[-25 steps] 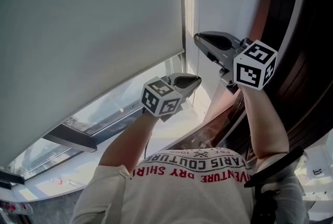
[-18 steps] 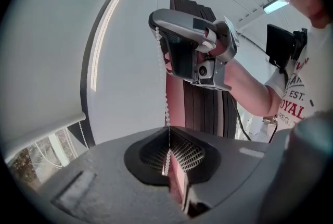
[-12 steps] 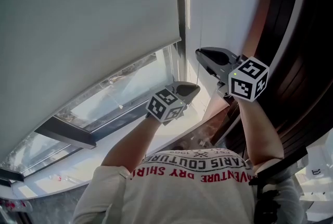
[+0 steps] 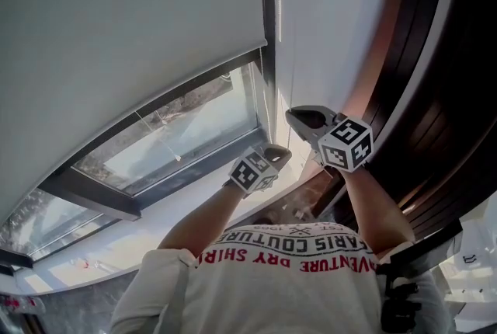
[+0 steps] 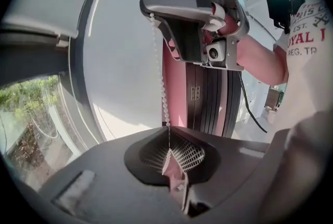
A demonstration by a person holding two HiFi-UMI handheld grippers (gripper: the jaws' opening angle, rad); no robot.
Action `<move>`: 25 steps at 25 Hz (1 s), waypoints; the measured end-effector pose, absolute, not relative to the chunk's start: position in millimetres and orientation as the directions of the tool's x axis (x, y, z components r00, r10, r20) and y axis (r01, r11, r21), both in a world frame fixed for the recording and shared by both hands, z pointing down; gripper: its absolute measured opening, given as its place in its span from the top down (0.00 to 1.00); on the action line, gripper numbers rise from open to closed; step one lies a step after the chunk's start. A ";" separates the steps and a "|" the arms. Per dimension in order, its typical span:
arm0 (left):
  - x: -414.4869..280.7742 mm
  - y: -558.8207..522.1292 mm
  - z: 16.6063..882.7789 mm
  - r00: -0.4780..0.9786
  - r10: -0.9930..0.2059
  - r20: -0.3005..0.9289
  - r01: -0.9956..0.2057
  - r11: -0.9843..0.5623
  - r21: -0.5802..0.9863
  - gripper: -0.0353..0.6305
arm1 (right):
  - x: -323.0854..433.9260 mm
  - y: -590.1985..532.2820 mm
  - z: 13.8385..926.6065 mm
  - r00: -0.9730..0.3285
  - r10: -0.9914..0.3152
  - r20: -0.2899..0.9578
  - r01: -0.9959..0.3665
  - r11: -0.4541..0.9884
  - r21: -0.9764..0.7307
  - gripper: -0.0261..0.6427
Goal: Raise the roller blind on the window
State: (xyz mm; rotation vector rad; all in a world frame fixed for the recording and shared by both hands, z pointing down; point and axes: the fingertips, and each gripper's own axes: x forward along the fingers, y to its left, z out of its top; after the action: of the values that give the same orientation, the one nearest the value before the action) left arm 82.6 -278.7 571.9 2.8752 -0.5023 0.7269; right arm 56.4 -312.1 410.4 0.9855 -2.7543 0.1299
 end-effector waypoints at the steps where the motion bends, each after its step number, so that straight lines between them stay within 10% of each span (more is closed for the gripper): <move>1: 80.7 -276.9 582.1 0.820 -0.283 0.497 -0.355 -0.933 0.056 0.94 | 55.0 -310.8 425.8 -0.752 -0.609 0.253 -0.634 0.773 -0.023 0.95; 13: 76.5 -256.1 625.4 0.834 -0.232 0.501 -0.339 -0.931 0.134 0.92 | 47.4 -299.2 471.3 -0.761 -0.587 0.276 -0.627 0.775 -0.082 0.95; 25: 47.1 -289.1 435.0 0.934 -0.325 0.150 -0.345 -0.930 0.130 0.80 | 49.9 -302.2 479.1 -0.749 -0.612 0.256 -0.649 0.755 -0.095 0.95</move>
State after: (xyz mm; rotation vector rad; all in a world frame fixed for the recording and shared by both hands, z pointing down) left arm 47.1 -289.1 435.0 2.9367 -0.5122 0.1891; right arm 49.9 -302.2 479.1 0.9979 -2.7439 0.2629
